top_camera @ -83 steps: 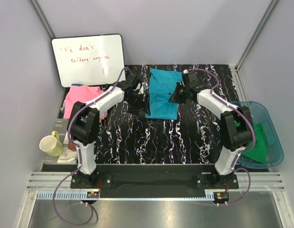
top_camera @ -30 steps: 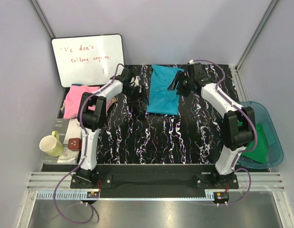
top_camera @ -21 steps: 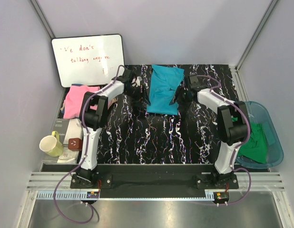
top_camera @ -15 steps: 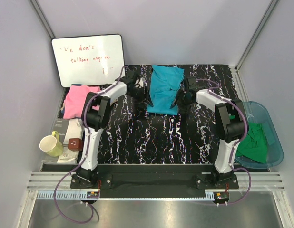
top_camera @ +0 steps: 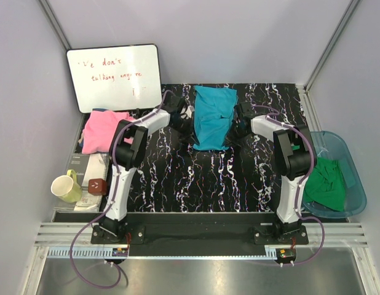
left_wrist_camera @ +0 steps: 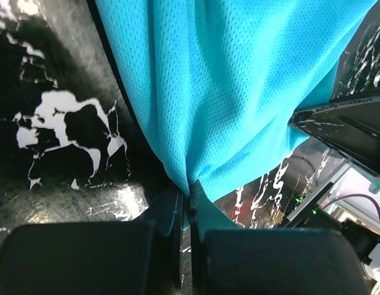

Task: Fold and stack the t-shirts
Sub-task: Grab one side of the 2/3 rectangular tshirt with both arms, then fold the long partially folded tshirt into a neat square

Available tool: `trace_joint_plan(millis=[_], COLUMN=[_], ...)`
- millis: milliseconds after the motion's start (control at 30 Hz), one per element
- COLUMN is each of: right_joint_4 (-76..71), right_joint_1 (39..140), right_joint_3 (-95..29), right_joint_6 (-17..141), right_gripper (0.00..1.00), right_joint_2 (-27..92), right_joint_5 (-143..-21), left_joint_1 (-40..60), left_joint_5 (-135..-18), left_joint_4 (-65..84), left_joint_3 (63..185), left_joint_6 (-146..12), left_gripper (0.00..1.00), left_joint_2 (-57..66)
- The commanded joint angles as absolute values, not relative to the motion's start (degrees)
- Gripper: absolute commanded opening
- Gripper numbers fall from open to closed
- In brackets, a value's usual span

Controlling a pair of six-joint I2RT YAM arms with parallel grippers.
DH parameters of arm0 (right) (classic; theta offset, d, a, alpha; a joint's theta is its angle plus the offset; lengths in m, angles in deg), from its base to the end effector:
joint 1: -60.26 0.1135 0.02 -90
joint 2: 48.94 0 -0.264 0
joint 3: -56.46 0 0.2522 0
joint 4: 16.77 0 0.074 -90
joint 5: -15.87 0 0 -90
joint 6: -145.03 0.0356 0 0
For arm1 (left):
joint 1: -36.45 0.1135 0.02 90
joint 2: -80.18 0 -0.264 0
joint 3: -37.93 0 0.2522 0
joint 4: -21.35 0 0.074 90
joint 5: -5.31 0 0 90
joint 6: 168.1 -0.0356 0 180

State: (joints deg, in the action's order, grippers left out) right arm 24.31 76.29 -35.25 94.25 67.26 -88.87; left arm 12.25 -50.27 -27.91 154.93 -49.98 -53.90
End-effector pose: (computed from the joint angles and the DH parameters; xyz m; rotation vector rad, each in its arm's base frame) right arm 0.3924 0.1222 0.1471 0.4894 2.7782 0.6062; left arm 0.4352 -0.2177 0.1344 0.0873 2.8552 -1.0557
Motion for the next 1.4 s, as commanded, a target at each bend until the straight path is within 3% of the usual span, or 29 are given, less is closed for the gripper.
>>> trace_joint_plan(millis=[0,500,667,800,1067,1367], right_joint_4=[25.4,26.0,27.1,28.4,27.7,25.9], right_joint_1=[76.3,80.5,81.8,81.8,81.7,80.1], right_joint_3=[-33.5,-12.5,-11.3,-16.1,-33.5,-55.1], right_joint_6=[92.7,91.8,92.9,89.8,79.2,72.4], right_gripper=[0.01,0.01,0.01,0.03,0.09,0.12], right_joint_2=[65.1,41.4,31.5,28.8,43.3,65.8], right_joint_5=[-92.6,-98.9,-99.5,-97.4,-93.2,-91.5], left_joint_1=[12.5,5.5,5.4,5.5,6.0,11.7], left_joint_5=[-49.9,-52.9,-55.9,-57.4,-56.8,-55.3], left_joint_4=[-28.6,-28.4,-32.1,-35.6,-35.7,-28.2], left_joint_3=[149.7,117.7,117.4,124.8,139.3,145.6], left_joint_6=[-50.9,-51.8,-52.0,-53.1,-54.8,-51.1], left_gripper=[0.00,0.00,0.00,0.00,0.00,0.00], left_joint_2=[-49.3,-20.1,-12.8,-10.7,-18.7,-28.8])
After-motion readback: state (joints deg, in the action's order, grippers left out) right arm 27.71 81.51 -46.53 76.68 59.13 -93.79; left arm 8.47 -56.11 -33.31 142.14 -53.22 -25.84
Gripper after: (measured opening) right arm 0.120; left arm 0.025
